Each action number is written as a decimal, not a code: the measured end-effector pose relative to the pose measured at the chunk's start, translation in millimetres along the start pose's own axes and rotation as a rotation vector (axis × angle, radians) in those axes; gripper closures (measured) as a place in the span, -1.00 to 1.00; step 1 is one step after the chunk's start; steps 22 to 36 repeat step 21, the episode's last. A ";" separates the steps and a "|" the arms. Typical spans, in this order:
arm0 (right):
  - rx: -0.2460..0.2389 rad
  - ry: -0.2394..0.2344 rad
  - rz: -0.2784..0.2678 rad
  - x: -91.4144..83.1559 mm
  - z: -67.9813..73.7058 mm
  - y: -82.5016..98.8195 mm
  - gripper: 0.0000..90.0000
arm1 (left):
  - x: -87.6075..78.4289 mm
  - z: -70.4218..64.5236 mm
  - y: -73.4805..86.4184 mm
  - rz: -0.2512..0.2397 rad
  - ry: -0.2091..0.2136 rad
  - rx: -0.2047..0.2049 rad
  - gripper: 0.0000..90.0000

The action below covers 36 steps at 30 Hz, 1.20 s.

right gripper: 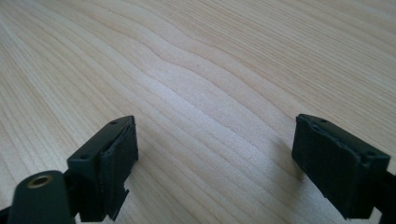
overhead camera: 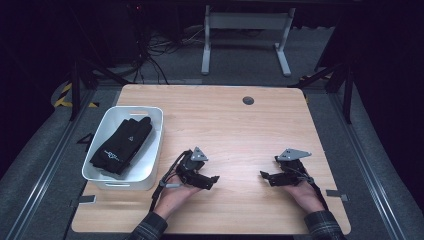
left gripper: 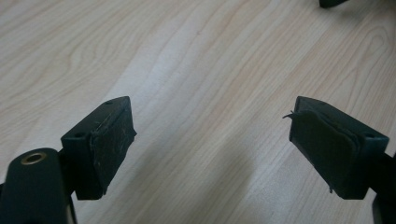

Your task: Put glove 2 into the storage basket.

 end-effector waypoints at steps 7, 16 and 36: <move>-0.001 -0.001 0.001 0.0 0.1 0.1 -0.67 | 15.8 -9.3 10.1 0.031 0.003 0.072 -0.83; -0.001 -0.001 0.001 -0.1 0.4 0.2 -0.67 | 19.2 -10.0 13.3 0.012 -0.020 0.118 -0.96; -0.001 -0.001 0.001 0.0 0.3 0.1 -0.67 | 19.2 -9.9 13.3 0.012 -0.020 0.118 -0.96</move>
Point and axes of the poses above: each handheld gripper's, and its own axes: x roughly forward along the jaws, y roughly out of its underside, z roughly to its left, the point moved 8 cm from there along x, roughly forward along the jaws, and after that the axes turned 3 degrees about -y, right-handed, at the moved point
